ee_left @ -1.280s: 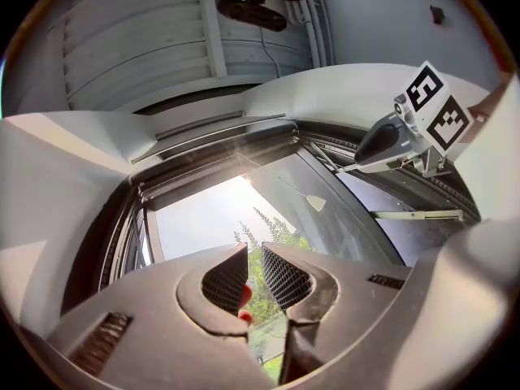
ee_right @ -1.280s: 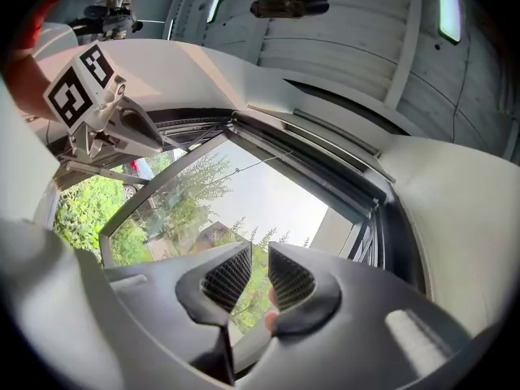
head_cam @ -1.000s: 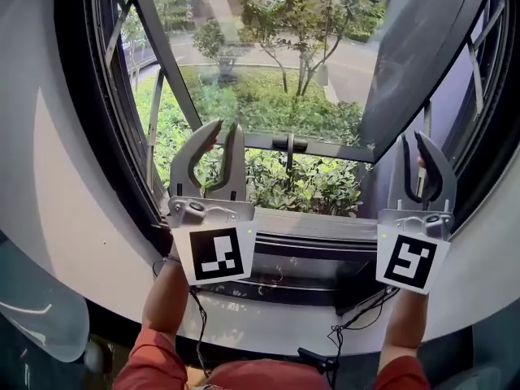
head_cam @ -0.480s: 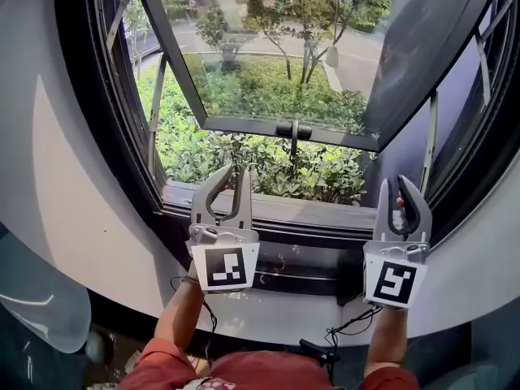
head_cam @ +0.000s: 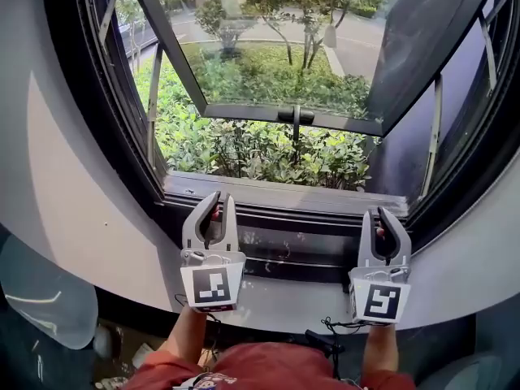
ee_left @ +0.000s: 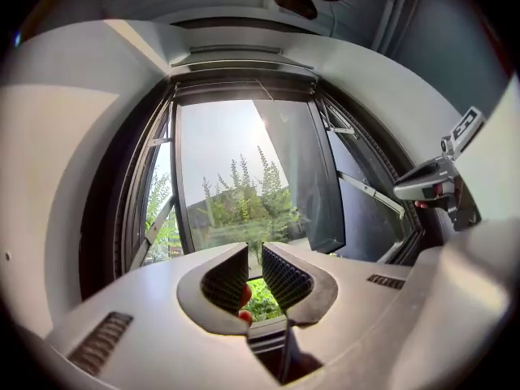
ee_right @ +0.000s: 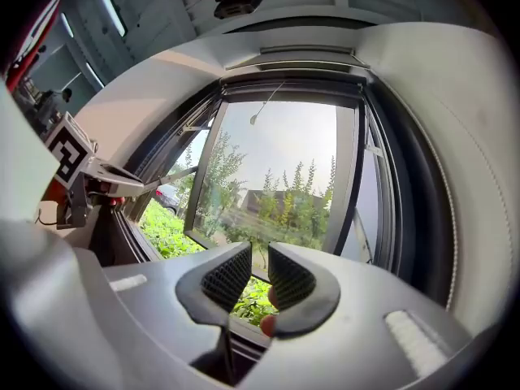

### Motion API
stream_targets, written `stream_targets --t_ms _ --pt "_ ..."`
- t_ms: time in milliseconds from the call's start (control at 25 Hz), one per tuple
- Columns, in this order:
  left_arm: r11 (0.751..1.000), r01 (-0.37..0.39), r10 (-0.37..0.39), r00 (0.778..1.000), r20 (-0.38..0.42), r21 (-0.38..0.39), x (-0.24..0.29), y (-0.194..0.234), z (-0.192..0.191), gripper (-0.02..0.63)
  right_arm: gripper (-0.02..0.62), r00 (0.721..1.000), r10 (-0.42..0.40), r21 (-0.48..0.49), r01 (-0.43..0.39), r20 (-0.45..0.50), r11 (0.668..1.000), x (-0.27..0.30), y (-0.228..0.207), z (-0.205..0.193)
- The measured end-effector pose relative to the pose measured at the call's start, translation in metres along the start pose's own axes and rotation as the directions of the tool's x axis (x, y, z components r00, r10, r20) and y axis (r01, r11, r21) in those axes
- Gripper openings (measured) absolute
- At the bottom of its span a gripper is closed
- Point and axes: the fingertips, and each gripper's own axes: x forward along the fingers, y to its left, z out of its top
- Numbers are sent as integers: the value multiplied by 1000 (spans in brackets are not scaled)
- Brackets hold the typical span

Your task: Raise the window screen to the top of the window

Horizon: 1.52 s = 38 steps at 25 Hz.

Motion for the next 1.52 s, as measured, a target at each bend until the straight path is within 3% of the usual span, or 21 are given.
stream_targets --t_ms 200,400,720,960,1080,1400,1520 --pt "998 -8 4 998 -64 -65 -19 -2 -21 52 74 999 7 63 -4 -39 998 -8 13 -16" --pt "999 28 -30 999 -40 -42 -31 -13 -38 52 74 999 5 146 3 -51 989 -22 25 -37" --pt "994 96 -100 991 -86 -52 -49 -37 -70 52 72 993 63 164 -45 -102 985 -40 47 -62" --pt "993 73 -85 988 -130 -90 -56 -40 -93 52 72 989 75 196 -49 -130 979 -48 59 -81" --pt "993 74 -87 987 -137 -97 -56 -39 -96 52 72 990 81 237 -51 -118 970 -47 60 -82" --pt "990 75 -89 989 -114 -117 -53 -41 -90 51 58 991 88 223 -64 -99 973 -38 63 -78" --pt "989 70 -85 990 -112 -132 -52 -40 -89 23 44 992 82 225 -59 -95 973 -36 62 -79"
